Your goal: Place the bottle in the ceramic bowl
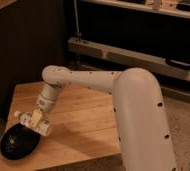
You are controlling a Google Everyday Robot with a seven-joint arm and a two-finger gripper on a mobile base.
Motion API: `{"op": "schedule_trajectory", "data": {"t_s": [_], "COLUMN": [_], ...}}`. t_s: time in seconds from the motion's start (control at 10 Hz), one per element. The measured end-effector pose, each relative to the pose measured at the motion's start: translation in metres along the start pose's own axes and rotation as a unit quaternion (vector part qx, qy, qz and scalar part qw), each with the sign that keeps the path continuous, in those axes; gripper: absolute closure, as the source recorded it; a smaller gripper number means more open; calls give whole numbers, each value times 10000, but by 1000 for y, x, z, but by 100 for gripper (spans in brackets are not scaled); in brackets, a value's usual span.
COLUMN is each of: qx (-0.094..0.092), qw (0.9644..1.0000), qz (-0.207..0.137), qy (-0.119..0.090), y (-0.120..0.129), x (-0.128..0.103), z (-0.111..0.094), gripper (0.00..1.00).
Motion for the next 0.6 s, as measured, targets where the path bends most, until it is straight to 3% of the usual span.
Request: {"op": "schedule_trajectory", "data": {"t_s": [0.1, 0.3, 0.6], "qx": [-6, 143, 474], "qw": [9998, 9970, 9932], "qz": [-141, -517, -571], "qy": [148, 558, 897], "y": [12, 39, 38], "x": [3, 10, 23], "z": [3, 11, 18], "gripper": [94, 75, 45]}}
